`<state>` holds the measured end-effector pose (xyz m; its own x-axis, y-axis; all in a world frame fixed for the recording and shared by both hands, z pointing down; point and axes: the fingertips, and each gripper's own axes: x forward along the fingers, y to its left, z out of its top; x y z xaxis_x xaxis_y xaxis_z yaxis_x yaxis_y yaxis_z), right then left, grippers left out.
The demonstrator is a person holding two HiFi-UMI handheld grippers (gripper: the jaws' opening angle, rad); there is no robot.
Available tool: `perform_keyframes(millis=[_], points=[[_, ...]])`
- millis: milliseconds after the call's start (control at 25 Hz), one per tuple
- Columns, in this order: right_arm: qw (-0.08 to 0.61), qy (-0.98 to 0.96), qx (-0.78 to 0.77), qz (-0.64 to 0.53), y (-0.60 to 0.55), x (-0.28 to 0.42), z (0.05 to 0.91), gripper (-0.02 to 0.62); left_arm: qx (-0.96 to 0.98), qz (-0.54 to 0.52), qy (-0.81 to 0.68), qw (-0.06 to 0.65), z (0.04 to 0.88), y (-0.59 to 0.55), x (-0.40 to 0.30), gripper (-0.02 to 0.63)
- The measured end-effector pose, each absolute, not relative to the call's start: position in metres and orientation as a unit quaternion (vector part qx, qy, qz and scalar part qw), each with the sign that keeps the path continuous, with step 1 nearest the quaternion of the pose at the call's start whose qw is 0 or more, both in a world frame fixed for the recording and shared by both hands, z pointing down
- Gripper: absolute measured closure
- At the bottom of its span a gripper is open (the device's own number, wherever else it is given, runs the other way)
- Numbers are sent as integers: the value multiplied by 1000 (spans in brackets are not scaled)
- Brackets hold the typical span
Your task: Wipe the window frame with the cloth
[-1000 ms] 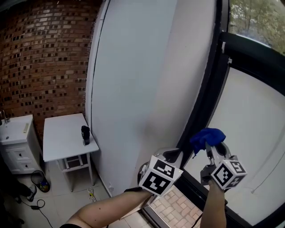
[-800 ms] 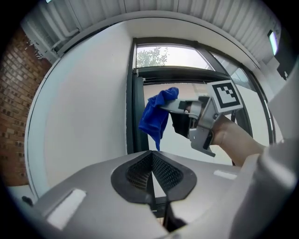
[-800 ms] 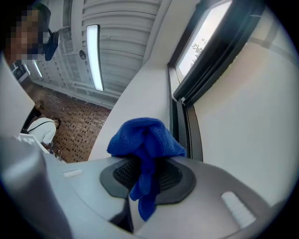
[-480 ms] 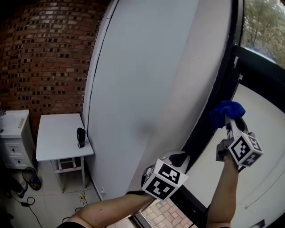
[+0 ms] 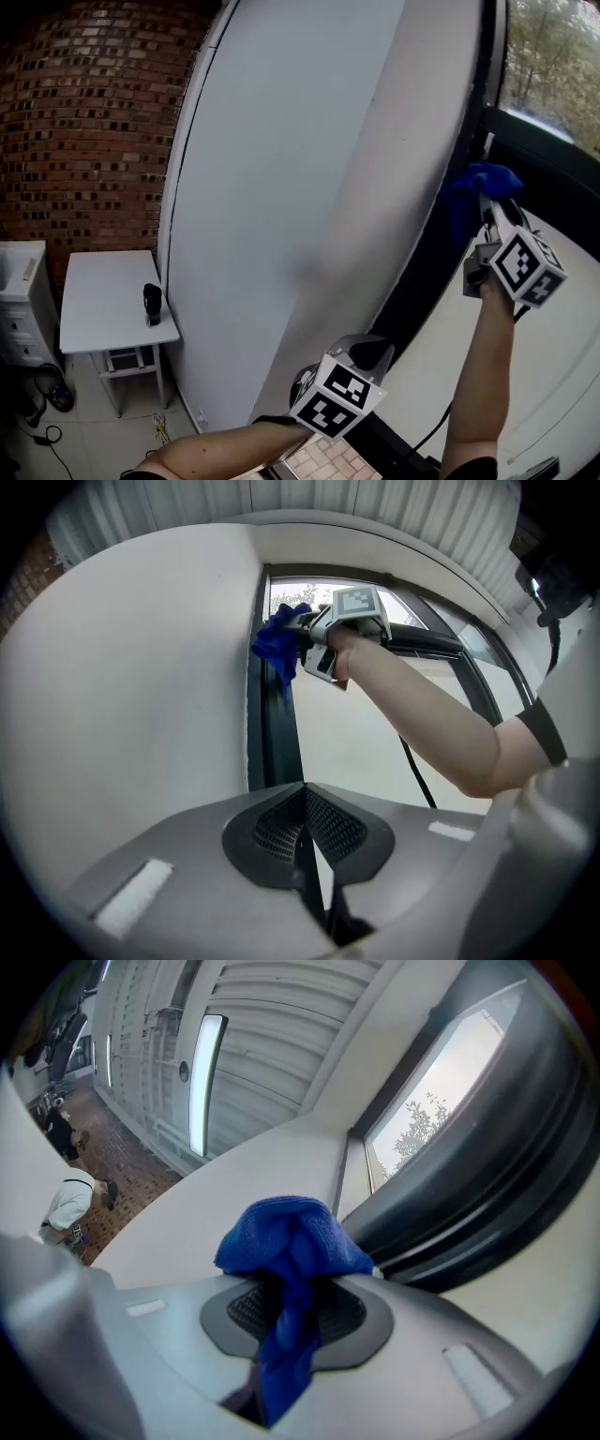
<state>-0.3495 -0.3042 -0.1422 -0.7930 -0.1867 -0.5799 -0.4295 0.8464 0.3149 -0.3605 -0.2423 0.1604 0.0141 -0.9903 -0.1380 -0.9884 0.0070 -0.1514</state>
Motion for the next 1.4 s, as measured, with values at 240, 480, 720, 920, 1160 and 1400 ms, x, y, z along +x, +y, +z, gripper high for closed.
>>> perform_keyframes(millis=[240,480,720,920,1160,1400], points=[[292,897,-205,261,-307,-343,-189,508,-705,-19,702,102,155,-246,-361,612],[267,897,-228,268,-329,-357,-193,508,-709,-2,698,102,145,-258,-357,612],[234,885,-262,304,-336,-364,-188,509,-711,-13,696,100,152,-259,-357,612],[192,875,-301,328,-353,-377,-167,511,-713,-11,696,88,163,-262,-360,612],[178,866,-314,347,-351,-377,-158,511,-716,-9,693,86,168,-259,-361,612],[150,852,-327,381,-354,-387,-130,511,-719,-13,691,78,181,-260,-358,612]])
